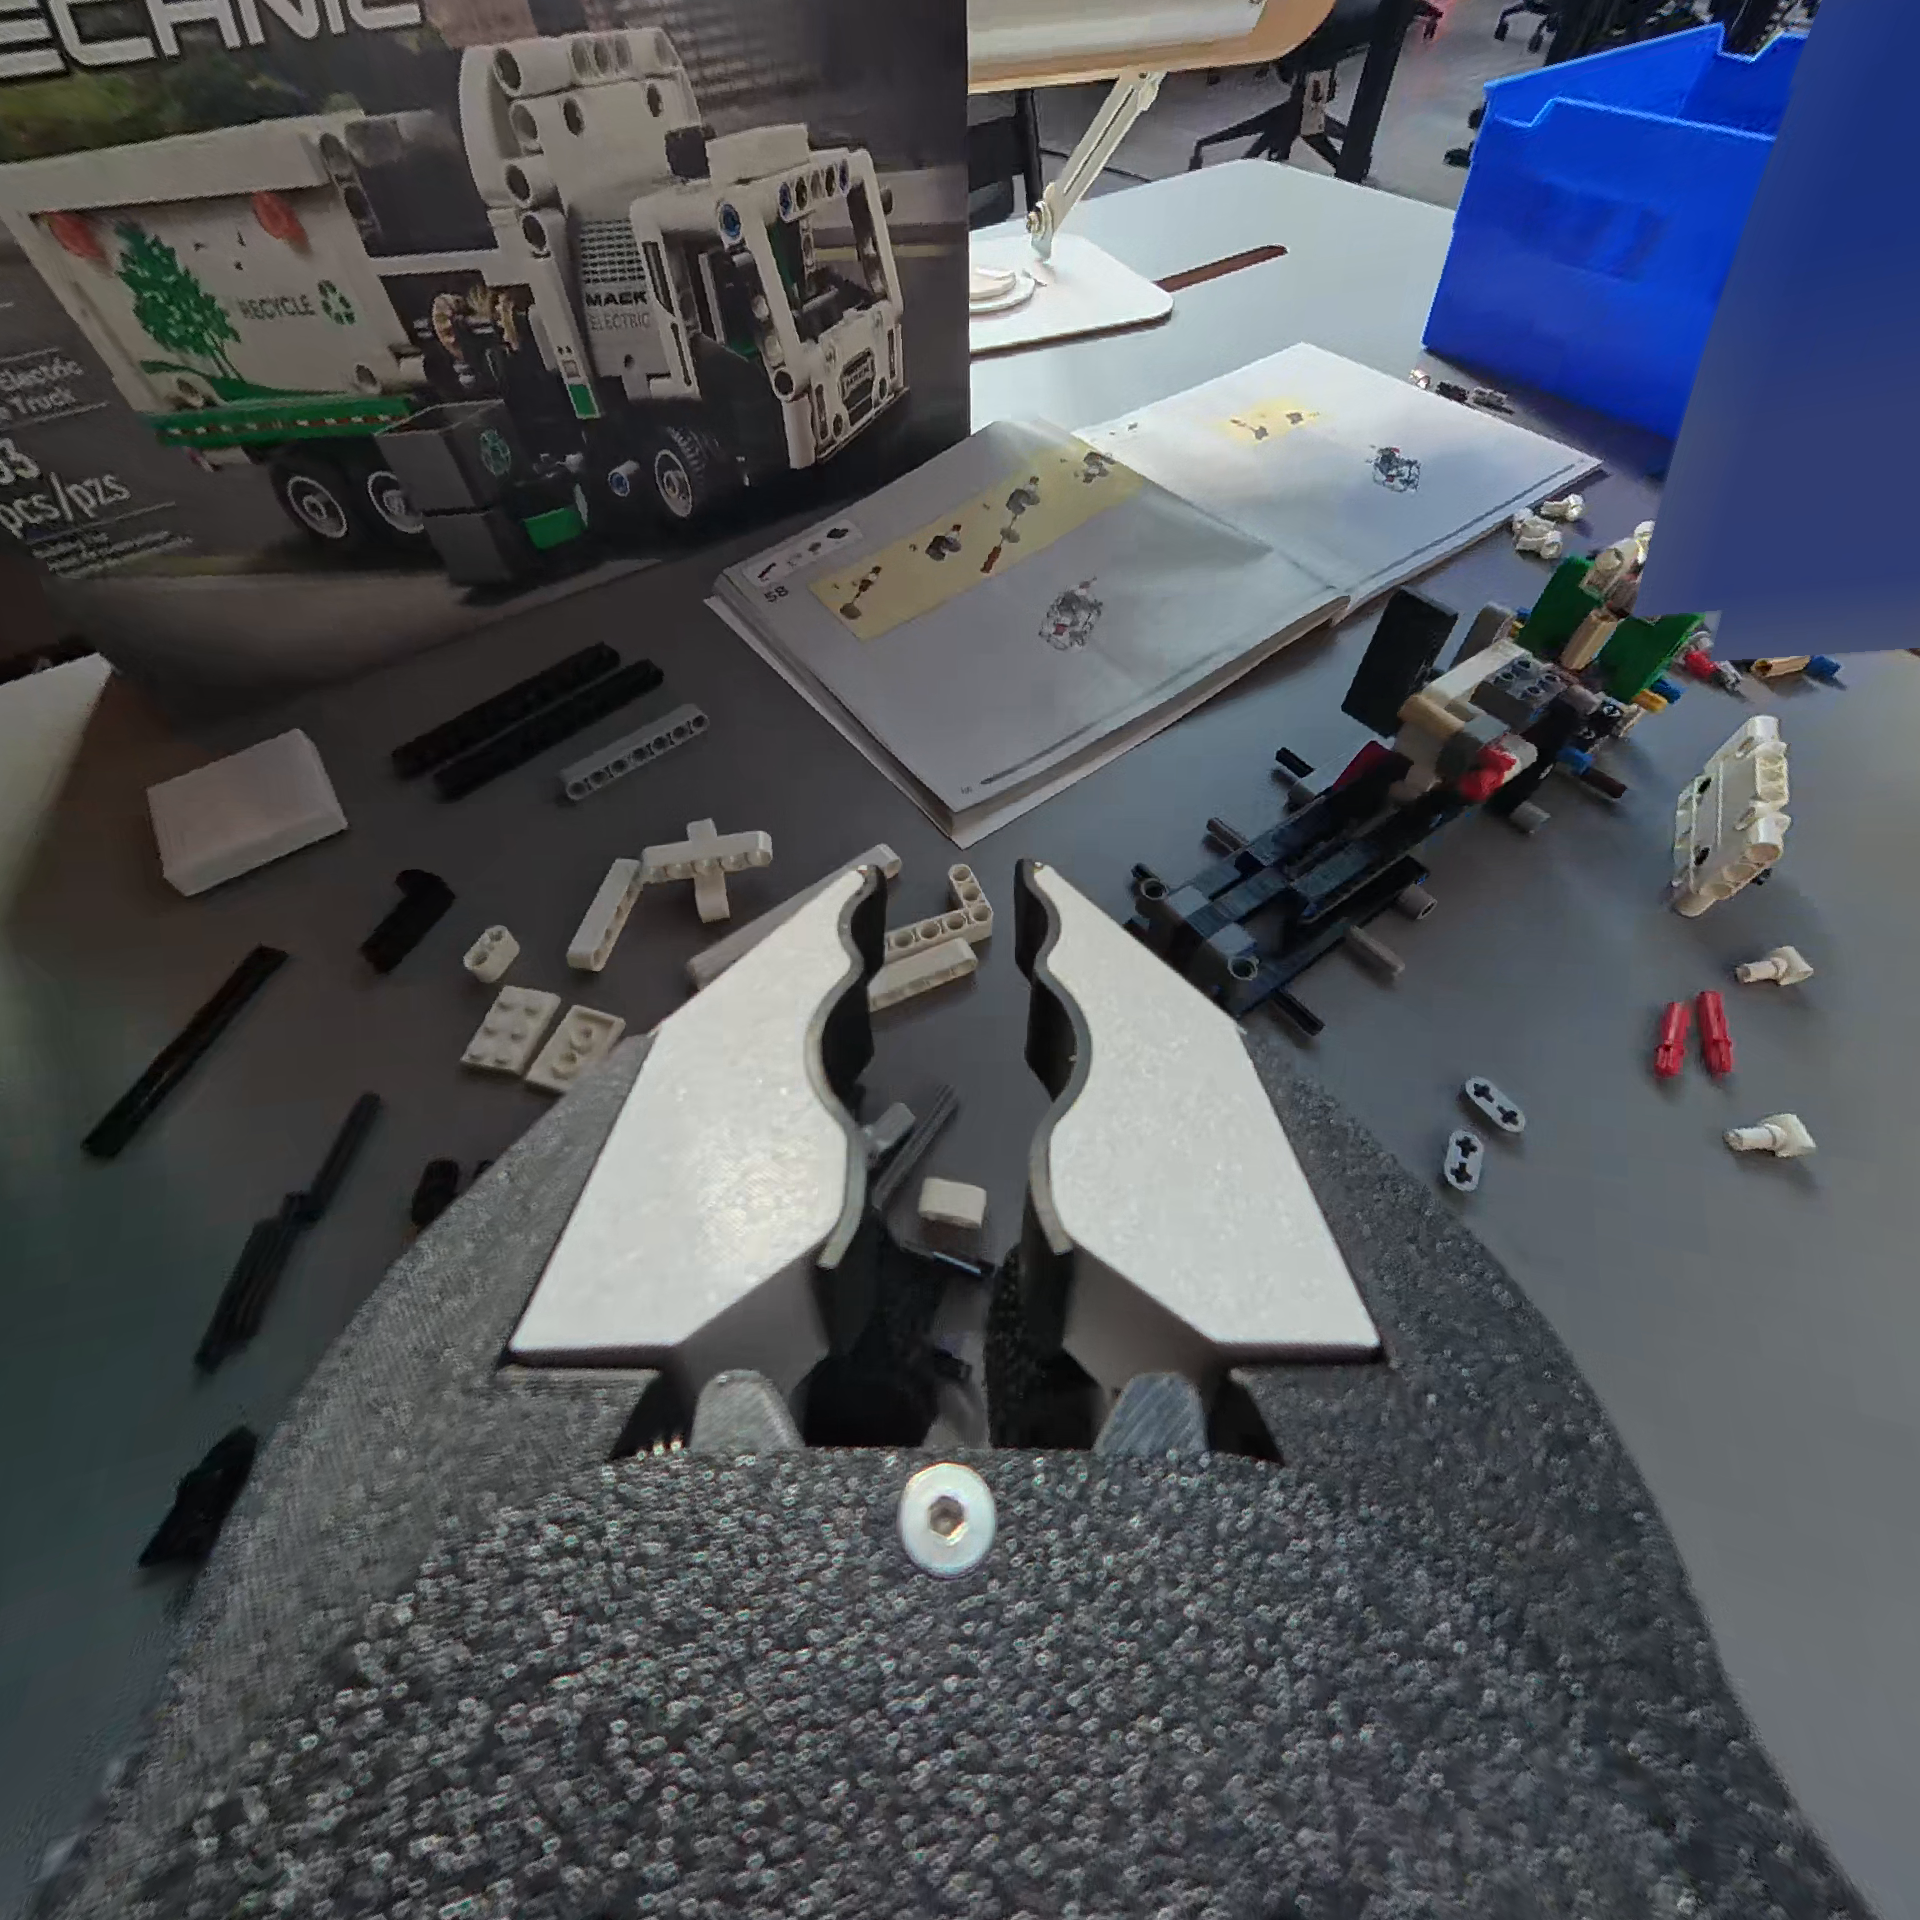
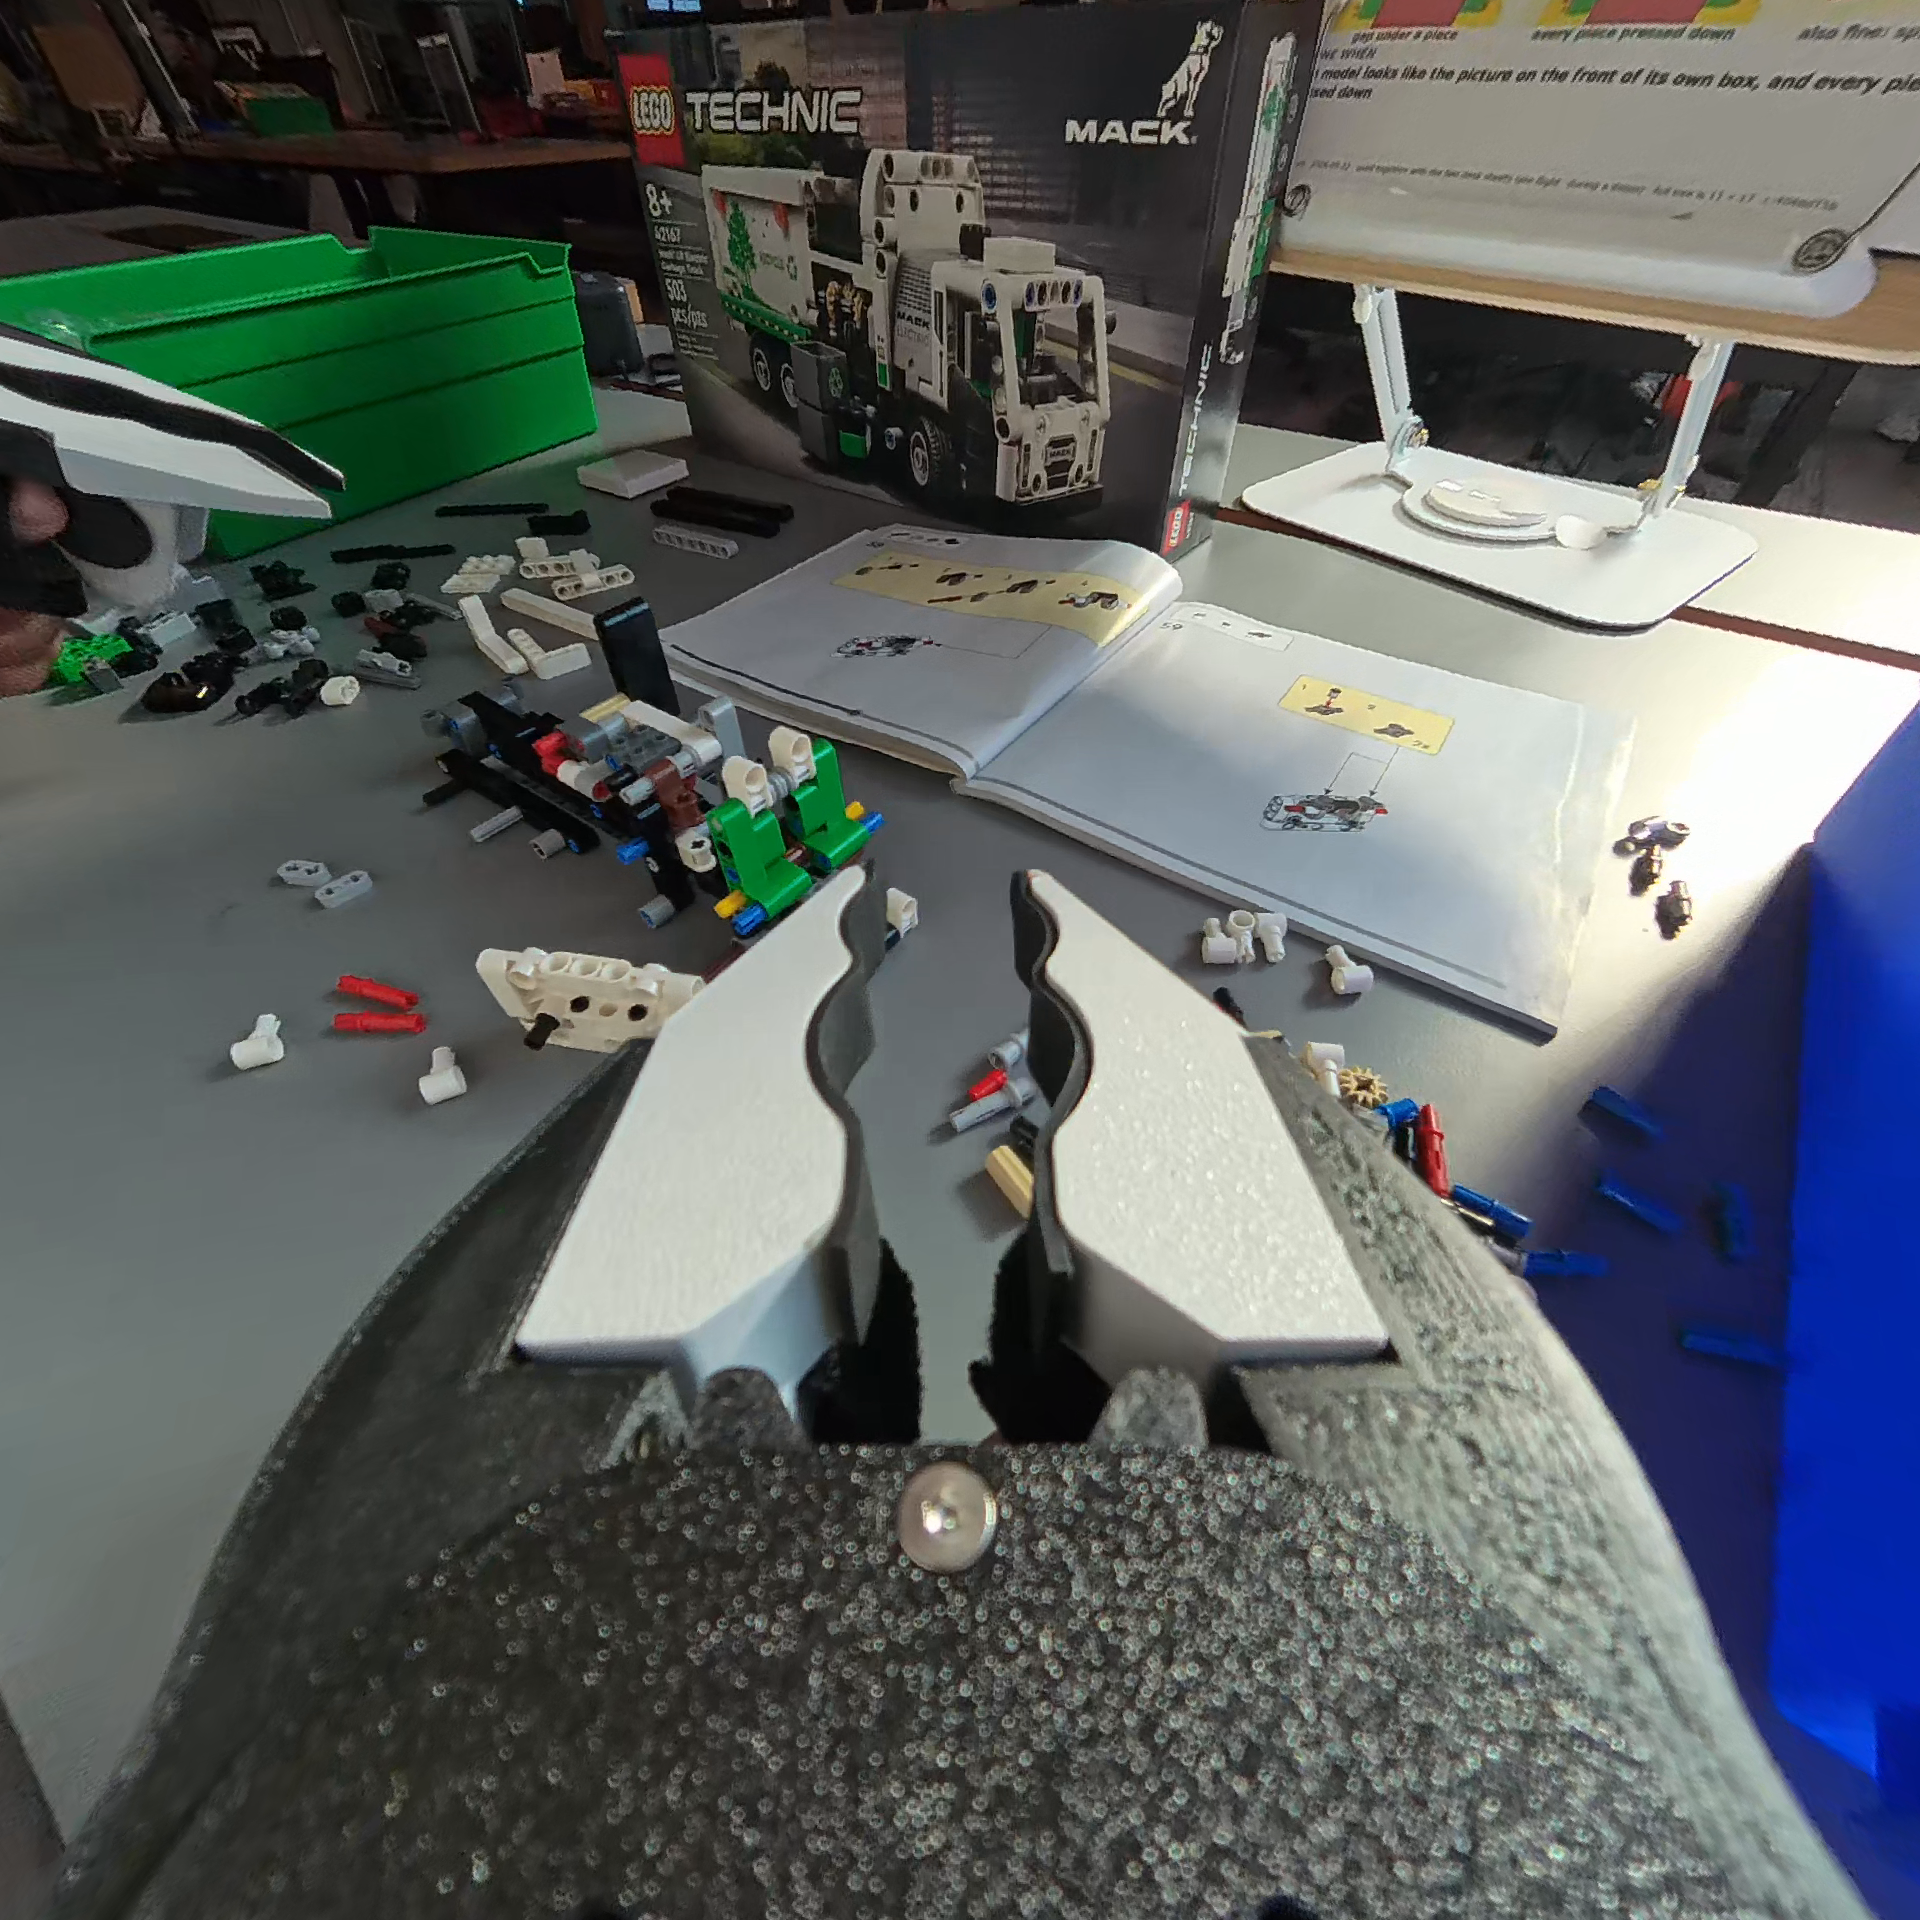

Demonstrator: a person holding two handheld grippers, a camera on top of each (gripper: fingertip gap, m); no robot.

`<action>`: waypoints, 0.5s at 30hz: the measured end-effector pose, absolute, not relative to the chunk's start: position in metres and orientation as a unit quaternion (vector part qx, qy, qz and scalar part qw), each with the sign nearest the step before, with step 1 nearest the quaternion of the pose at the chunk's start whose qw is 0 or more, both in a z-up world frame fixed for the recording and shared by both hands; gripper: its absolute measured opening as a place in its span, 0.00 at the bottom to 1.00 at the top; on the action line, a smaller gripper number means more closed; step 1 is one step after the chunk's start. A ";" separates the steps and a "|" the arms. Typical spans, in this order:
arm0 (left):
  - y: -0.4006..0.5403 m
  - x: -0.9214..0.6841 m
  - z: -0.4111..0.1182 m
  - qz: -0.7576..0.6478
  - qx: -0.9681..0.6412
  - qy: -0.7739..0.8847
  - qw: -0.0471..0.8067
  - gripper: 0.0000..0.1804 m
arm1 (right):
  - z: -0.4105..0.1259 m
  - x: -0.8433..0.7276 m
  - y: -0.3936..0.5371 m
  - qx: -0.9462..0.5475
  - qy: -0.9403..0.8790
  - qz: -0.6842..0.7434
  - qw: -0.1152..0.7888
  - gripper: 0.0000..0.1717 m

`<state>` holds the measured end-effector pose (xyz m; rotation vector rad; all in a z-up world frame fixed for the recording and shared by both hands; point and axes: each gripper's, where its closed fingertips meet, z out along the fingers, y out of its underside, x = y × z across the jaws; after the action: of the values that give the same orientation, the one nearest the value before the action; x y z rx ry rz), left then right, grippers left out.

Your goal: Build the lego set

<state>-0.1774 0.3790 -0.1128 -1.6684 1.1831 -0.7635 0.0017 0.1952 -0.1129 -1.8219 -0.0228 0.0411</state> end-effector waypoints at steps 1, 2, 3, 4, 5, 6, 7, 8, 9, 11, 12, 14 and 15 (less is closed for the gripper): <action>0.385 -0.170 -0.110 -0.310 -0.671 0.489 0.462 0.12 | -0.111 0.004 0.196 -0.786 -0.009 0.007 0.618 0.13; 0.392 -0.163 -0.107 -0.308 -0.664 0.497 0.466 0.12 | -0.112 0.005 0.197 -0.786 -0.010 0.007 0.619 0.13; 0.398 -0.156 -0.105 -0.307 -0.658 0.504 0.468 0.12 | -0.113 0.004 0.198 -0.789 -0.012 0.011 0.615 0.13; 0.405 -0.150 -0.105 -0.305 -0.652 0.511 0.469 0.12 | -0.114 0.005 0.199 -0.791 -0.010 0.011 0.612 0.13; 0.413 -0.146 -0.105 -0.299 -0.648 0.515 0.475 0.12 | -0.113 0.006 0.199 -0.789 -0.009 0.011 0.614 0.13; 0.422 -0.144 -0.106 -0.288 -0.647 0.516 0.482 0.12 | -0.111 0.007 0.199 -0.785 -0.008 0.007 0.619 0.13; 0.430 -0.145 -0.107 -0.281 -0.650 0.513 0.486 0.12 | -0.110 0.008 0.199 -0.782 -0.011 0.004 0.624 0.13; 0.434 -0.148 -0.109 -0.280 -0.655 0.509 0.483 0.12 | -0.109 0.009 0.200 -0.781 -0.012 0.001 0.625 0.13; 0.437 -0.152 -0.110 -0.279 -0.659 0.507 0.481 0.12 | -0.110 0.010 0.201 -0.782 -0.015 -0.002 0.623 0.13; 0.448 -0.164 -0.109 -0.255 -0.661 0.494 0.504 0.12 | -0.112 0.009 0.205 -0.785 -0.027 -0.005 0.619 0.13; 0.454 -0.169 -0.109 -0.244 -0.665 0.487 0.511 0.12 | -0.112 0.008 0.206 -0.787 -0.033 -0.002 0.617 0.13; 0.460 -0.174 -0.109 -0.248 -0.675 0.472 0.510 0.12 | -0.114 0.008 0.209 -0.789 -0.034 0.011 0.613 0.13; 0.464 -0.176 -0.111 -0.239 -0.683 0.468 0.508 0.12 | -0.114 0.009 0.209 -0.789 -0.030 0.021 0.614 0.13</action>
<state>-0.1762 0.4640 -0.1107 -1.6466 1.1278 -0.5750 0.0090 0.2093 -0.1137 -1.8179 -0.0683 0.0483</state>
